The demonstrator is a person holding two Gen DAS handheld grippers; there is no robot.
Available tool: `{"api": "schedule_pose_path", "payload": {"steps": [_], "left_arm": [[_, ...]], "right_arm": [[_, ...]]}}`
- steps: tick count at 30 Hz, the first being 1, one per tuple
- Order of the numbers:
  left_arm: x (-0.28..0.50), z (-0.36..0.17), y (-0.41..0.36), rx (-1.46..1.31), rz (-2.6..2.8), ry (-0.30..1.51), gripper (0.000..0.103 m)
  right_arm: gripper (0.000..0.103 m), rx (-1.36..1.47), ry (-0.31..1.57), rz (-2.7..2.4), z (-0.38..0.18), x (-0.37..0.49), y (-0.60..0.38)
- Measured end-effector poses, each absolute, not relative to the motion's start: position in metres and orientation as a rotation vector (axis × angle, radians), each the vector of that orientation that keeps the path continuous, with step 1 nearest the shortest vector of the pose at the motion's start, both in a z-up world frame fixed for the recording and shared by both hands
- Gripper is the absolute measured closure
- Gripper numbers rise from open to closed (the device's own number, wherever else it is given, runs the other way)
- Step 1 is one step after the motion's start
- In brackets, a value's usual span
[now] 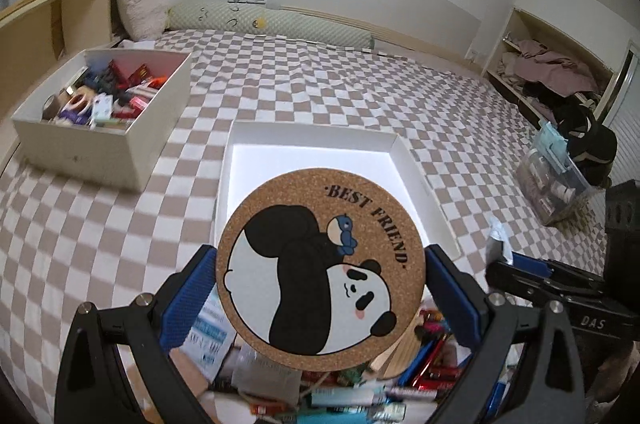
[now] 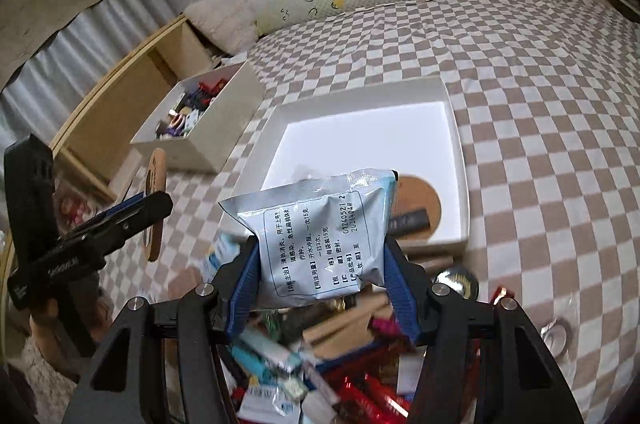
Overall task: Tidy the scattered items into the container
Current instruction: 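Carry the panda coaster and white sachet over the white tray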
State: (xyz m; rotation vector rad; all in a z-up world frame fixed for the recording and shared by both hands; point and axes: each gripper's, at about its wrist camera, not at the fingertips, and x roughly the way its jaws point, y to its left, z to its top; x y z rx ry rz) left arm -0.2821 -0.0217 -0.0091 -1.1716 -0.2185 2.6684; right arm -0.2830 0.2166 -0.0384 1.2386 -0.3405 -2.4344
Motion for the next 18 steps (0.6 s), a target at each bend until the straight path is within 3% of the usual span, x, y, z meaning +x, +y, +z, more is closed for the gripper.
{"api": "schedule_pose_path", "payload": {"steps": [18], "left_arm": [[-0.365, -0.066, -0.001, -1.332, 2.582, -0.167, 0.002]], "right_arm": [[0.043, 1.412, -0.377, -2.454, -0.096, -0.378, 0.214]]}}
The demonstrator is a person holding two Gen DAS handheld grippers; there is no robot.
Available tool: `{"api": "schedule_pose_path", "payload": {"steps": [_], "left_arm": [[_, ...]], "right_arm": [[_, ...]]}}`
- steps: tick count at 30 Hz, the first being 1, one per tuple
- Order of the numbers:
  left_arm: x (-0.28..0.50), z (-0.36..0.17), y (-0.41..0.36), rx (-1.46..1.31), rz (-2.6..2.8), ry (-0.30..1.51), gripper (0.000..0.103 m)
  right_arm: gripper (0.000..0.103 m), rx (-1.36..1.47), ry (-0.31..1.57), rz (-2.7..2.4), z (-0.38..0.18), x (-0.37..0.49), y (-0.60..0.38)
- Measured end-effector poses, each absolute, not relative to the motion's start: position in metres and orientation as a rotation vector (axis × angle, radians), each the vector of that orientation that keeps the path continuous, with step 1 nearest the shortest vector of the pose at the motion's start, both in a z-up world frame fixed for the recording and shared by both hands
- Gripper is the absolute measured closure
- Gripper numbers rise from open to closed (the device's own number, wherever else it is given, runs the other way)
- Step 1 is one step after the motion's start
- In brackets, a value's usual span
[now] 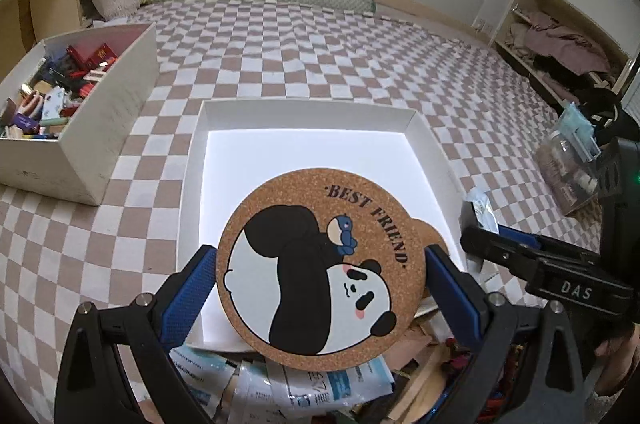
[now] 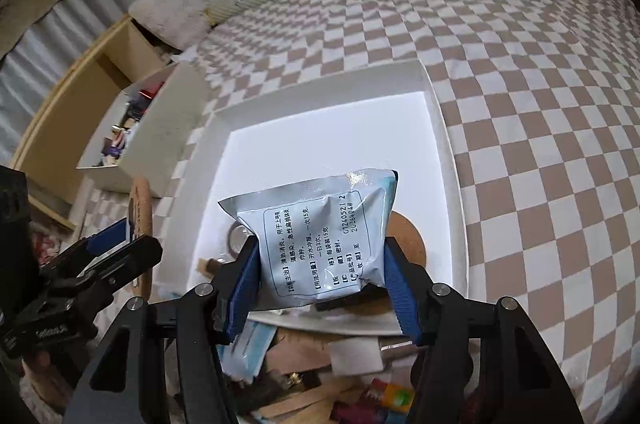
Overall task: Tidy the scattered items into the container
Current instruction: 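Carry the panda coaster and white sachet over the white tray, then open both grippers to drop the coaster and sachet into the tray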
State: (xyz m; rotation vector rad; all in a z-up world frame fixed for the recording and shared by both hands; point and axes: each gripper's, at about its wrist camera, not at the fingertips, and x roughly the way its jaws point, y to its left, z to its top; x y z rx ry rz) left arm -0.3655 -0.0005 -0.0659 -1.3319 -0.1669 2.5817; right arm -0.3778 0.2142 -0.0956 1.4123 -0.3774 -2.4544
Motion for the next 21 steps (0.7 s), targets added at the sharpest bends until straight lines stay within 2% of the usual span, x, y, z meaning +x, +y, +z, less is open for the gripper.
{"api": "schedule_pose_path", "payload": {"steps": [10, 12, 14, 15, 21], "left_arm": [[-0.384, -0.085, -0.005, -1.396, 2.545, -0.16, 0.002], [-0.386, -0.086, -0.005, -1.401, 2.542, -0.155, 0.002], [-0.388, -0.087, -0.005, -1.406, 2.543, -0.149, 0.002], [-0.388, -0.087, -0.005, -1.408, 2.544, -0.147, 0.002], [-0.394, -0.093, -0.009, -1.429, 2.544, -0.163, 0.002]], "right_arm": [[0.041, 1.467, -0.398, -2.433, -0.118, -0.391, 0.213], [0.031, 1.465, -0.417, -2.419, -0.121, -0.391, 0.213], [0.008, 1.466, -0.443, -2.414, -0.125, -0.391, 0.214], [0.004, 1.461, -0.446, -2.414, -0.125, -0.39, 0.214], [0.002, 1.448, -0.417, -2.414, -0.126, -0.386, 0.211]]}}
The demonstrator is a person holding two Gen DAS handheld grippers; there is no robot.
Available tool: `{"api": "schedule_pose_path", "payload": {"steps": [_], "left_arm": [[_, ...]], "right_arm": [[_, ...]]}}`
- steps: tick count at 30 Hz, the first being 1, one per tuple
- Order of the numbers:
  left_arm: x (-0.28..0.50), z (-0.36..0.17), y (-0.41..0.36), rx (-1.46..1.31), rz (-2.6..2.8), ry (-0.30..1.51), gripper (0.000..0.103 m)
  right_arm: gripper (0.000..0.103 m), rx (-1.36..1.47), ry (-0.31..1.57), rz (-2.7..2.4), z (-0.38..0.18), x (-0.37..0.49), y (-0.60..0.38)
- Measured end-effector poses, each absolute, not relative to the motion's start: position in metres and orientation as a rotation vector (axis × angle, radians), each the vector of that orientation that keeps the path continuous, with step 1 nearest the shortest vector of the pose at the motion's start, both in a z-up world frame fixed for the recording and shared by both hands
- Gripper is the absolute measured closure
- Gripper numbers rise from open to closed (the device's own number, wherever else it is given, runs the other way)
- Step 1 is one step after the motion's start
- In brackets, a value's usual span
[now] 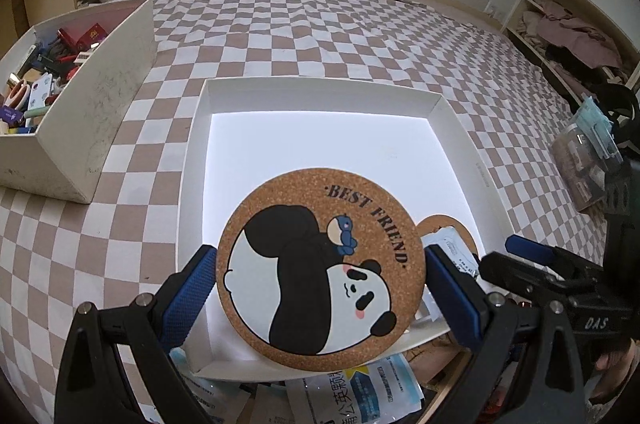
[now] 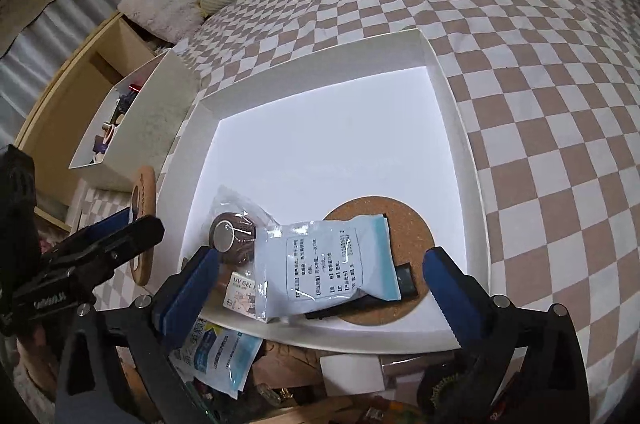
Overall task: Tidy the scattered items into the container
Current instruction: 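Open both grippers to drop the coaster and sachet into the tray, then withdraw both grippers from the tray back over the pile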
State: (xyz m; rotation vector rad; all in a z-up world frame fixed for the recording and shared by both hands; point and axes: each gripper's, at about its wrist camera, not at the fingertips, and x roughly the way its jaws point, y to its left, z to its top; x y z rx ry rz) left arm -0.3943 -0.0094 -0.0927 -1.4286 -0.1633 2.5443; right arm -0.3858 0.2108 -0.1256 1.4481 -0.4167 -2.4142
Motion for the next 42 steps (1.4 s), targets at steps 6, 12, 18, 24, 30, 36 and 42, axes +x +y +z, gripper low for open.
{"api": "schedule_pose_path", "payload": {"steps": [6, 12, 18, 24, 30, 36, 42], "left_arm": [[-0.396, -0.103, -0.009, -1.475, 2.528, -0.155, 0.002], [-0.396, -0.108, -0.012, -1.49, 2.546, -0.172, 0.0], [-0.393, -0.105, -0.015, -1.483, 2.549, -0.188, 0.0], [-0.386, -0.101, -0.012, -1.479, 2.564, -0.156, 0.0], [-0.376, -0.093, -0.014, -1.467, 2.597, -0.153, 0.0], [-0.362, -0.076, -0.014, -1.407, 2.625, -0.173, 0.0], [-0.346, -0.062, -0.004, -1.363, 2.665, -0.107, 0.0]], "right_arm": [[0.002, 1.456, -0.42, -2.396, -0.127, -0.384, 0.211], [0.002, 1.458, -0.403, -2.387, -0.127, -0.383, 0.207], [0.002, 1.462, -0.396, -2.386, -0.127, -0.381, 0.206], [0.002, 1.463, -0.382, -2.397, -0.125, -0.378, 0.206], [0.002, 1.444, -0.358, -2.416, -0.117, -0.374, 0.208], [0.002, 1.425, -0.334, -2.448, -0.108, -0.367, 0.212], [0.002, 1.403, -0.309, -2.48, -0.097, -0.359, 0.215]]}}
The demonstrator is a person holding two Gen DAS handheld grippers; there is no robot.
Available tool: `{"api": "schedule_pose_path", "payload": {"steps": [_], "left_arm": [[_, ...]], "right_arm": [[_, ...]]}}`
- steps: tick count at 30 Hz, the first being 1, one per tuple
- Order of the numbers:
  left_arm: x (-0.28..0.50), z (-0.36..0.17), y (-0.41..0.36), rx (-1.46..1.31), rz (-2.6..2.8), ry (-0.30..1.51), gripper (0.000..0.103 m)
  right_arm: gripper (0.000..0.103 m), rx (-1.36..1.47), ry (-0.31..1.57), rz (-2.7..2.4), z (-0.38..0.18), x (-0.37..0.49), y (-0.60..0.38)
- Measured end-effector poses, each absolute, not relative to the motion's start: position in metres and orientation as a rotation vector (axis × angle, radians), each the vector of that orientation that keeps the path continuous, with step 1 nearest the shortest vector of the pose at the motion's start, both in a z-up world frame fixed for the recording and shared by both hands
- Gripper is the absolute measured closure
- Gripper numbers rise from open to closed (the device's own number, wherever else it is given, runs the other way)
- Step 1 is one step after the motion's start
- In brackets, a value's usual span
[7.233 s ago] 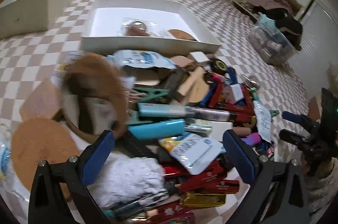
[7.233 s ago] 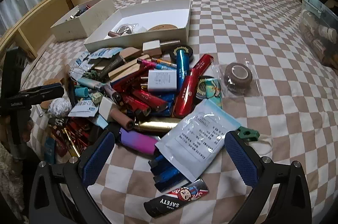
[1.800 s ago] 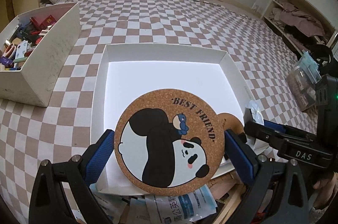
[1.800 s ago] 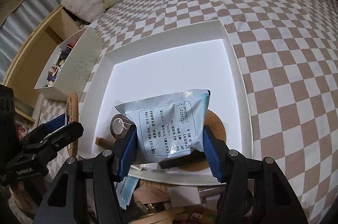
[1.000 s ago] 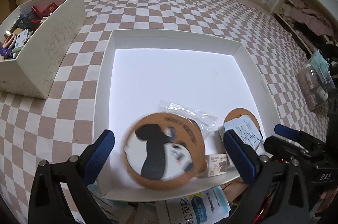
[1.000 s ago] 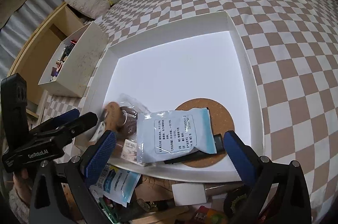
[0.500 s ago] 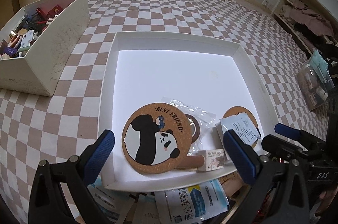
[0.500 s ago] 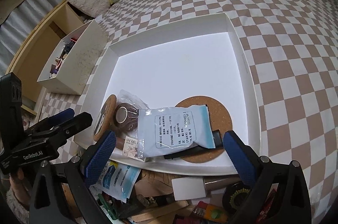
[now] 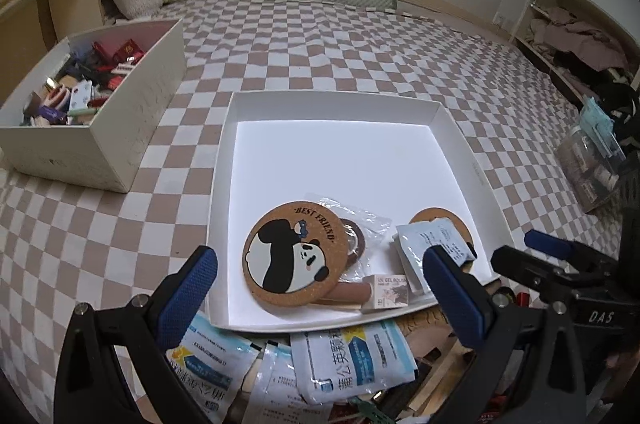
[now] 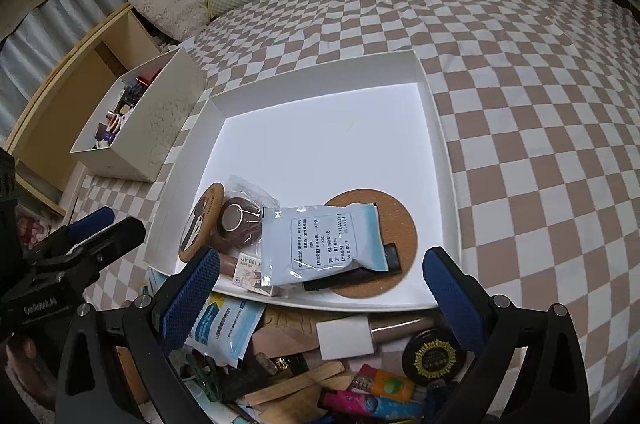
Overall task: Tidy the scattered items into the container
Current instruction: 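Withdraw both grippers from the tray back over the pile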
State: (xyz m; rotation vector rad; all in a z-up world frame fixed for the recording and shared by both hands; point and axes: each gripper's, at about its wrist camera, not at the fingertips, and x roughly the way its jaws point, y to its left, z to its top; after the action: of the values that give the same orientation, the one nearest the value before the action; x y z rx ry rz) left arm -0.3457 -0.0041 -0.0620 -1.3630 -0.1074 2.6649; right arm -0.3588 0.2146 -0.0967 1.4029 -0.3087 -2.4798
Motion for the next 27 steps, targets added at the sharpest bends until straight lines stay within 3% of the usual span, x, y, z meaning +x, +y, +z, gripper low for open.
{"api": "schedule_pose_path", "payload": {"steps": [27], "left_arm": [[-0.229, -0.002, 0.01, -1.155, 2.761, -0.082, 0.0]], "right_arm": [[0.002, 1.186, -0.186, -2.647, -0.03, -0.251, 0.238]]}}
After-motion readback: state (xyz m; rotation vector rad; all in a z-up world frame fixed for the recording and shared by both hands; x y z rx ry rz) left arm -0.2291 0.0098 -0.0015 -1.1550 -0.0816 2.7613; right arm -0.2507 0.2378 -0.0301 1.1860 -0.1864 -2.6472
